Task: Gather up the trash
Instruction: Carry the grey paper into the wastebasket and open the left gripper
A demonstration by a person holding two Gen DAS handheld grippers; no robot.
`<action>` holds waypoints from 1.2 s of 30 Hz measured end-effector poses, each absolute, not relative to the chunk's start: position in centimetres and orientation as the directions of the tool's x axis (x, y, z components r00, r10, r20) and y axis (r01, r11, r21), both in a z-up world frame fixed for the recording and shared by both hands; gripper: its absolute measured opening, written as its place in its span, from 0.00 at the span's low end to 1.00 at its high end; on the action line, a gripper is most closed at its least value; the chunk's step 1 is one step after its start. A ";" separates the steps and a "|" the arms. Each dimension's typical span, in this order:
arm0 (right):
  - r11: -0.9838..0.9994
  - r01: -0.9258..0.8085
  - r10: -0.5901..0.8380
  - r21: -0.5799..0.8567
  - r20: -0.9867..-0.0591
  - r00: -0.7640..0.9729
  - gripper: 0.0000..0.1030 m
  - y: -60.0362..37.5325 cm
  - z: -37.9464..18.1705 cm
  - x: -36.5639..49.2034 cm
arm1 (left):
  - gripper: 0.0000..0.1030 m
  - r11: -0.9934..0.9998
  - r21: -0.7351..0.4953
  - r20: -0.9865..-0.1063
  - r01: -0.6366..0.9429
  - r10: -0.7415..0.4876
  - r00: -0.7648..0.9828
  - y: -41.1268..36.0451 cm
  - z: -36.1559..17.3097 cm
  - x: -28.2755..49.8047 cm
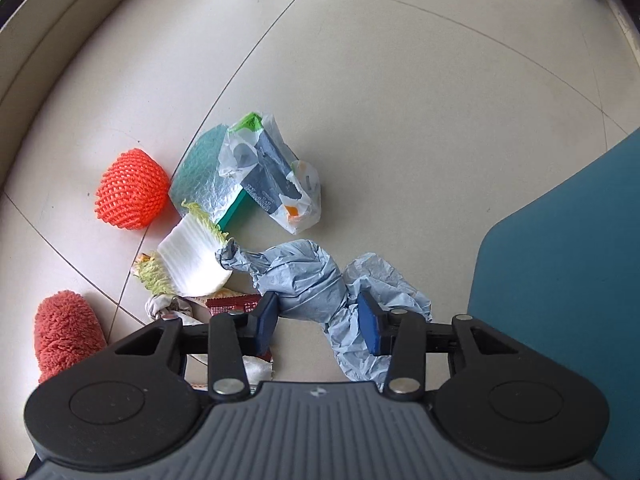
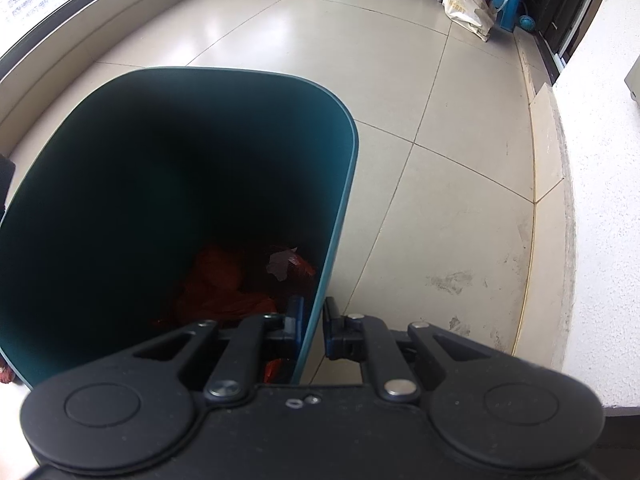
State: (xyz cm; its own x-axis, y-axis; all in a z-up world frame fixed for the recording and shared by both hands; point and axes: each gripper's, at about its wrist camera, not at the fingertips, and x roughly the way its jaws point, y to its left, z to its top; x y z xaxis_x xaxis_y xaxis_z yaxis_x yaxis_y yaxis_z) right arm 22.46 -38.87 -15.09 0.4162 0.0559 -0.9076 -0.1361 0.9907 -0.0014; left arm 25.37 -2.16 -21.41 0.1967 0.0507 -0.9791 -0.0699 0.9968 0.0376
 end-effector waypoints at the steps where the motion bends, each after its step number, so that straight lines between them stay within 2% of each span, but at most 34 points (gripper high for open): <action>1: 0.991 -0.136 0.056 -0.001 -0.908 0.416 0.09 -38.9 -15.1 22.4 | 0.41 0.998 0.020 -0.975 -0.057 0.032 0.221 -2.4 -19.5 25.2; 11: 0.992 -0.127 0.058 0.006 -0.908 0.415 0.09 -39.0 -15.0 22.5 | 0.41 0.988 -0.126 -0.899 0.084 -0.150 0.411 -5.8 -3.3 22.0; 17: 0.991 -0.133 0.057 0.001 -0.907 0.416 0.09 -39.0 -15.0 22.5 | 0.41 0.966 -0.140 -0.867 0.219 -0.226 0.443 -11.0 0.6 19.7; 23: 0.990 -0.139 0.060 0.002 -0.906 0.419 0.09 -38.9 -15.0 22.4 | 0.41 0.950 -0.107 -0.881 0.293 -0.227 0.415 -16.4 -1.4 19.4; 31: 0.989 -0.151 0.065 0.000 -0.903 0.424 0.09 -38.9 -14.9 22.3 | 0.41 0.937 -0.018 -0.928 0.348 -0.145 0.342 -22.0 -7.2 20.5; 36: 0.988 -0.154 0.070 0.004 -0.903 0.425 0.09 -39.1 -14.7 22.2 | 0.41 0.945 0.026 -0.951 0.326 -0.077 0.300 -23.1 -11.1 21.4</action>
State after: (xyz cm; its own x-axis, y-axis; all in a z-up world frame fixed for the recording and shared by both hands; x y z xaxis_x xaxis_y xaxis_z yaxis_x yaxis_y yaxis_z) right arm 22.22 -39.05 -14.75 0.4247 0.0701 -0.9026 -0.1538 0.9881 0.0044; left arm 21.38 -23.11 -11.06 0.3000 -0.0775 -0.9508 0.3257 0.9451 0.0258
